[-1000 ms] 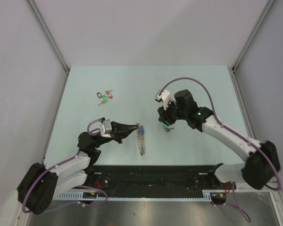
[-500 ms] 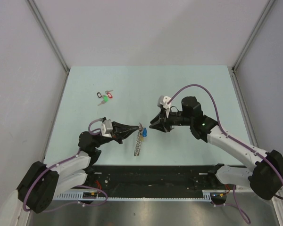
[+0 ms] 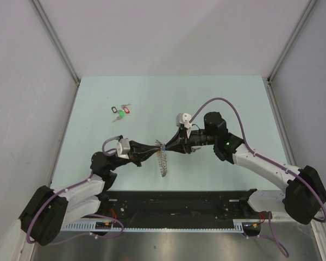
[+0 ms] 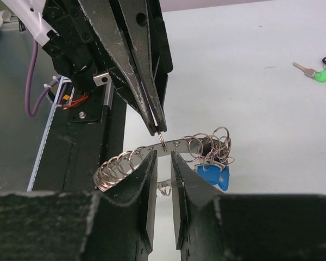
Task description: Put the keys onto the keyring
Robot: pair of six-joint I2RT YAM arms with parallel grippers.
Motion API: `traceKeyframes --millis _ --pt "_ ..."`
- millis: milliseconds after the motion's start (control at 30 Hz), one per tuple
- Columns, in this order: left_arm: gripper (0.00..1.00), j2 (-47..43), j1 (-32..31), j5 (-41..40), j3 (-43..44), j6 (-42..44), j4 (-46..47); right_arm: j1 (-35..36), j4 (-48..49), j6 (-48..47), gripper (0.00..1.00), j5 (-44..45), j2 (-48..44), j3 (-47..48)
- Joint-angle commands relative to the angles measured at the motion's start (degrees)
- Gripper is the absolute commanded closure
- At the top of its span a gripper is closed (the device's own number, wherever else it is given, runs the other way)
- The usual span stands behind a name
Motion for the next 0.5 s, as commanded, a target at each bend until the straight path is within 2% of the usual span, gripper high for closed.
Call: traceKeyframes --millis 0,467 --pt "1.00 0.66 -0.72 0.11 2.54 -1.27 10.76 0.60 4.02 0.32 0.80 -2.70 0.96 0.55" --pt "1.00 1.55 -0.98 0.37 2.36 -3.21 14.02 0.95 4.02 0.05 0.82 -2.79 3.59 0.55"
